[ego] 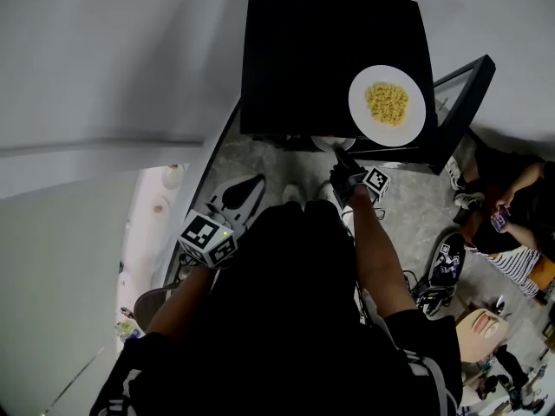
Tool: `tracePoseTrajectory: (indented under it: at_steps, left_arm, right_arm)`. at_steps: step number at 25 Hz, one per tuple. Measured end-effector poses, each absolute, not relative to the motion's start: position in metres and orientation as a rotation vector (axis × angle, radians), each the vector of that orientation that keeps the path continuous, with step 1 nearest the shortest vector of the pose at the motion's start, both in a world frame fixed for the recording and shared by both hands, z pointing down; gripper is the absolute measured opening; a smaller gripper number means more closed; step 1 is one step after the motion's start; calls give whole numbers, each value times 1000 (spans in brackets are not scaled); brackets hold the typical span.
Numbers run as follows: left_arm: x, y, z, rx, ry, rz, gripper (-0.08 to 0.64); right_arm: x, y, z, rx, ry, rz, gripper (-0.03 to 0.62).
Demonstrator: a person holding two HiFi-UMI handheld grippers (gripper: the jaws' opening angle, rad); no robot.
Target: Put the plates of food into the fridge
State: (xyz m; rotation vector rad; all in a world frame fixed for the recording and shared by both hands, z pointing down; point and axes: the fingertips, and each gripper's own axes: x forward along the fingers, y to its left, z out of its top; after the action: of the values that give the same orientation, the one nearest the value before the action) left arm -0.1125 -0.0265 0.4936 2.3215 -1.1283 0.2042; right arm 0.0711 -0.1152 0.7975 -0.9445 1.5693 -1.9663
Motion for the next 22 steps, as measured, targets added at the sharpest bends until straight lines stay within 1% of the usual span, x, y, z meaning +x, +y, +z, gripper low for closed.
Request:
tracePoseTrajectory:
  at_steps: [22]
  left_arm:
    - [-128,-24,498,2266,-1183,204,20]
  right_arm:
    - [58,-161,816,-1088,1402,-1997,37]
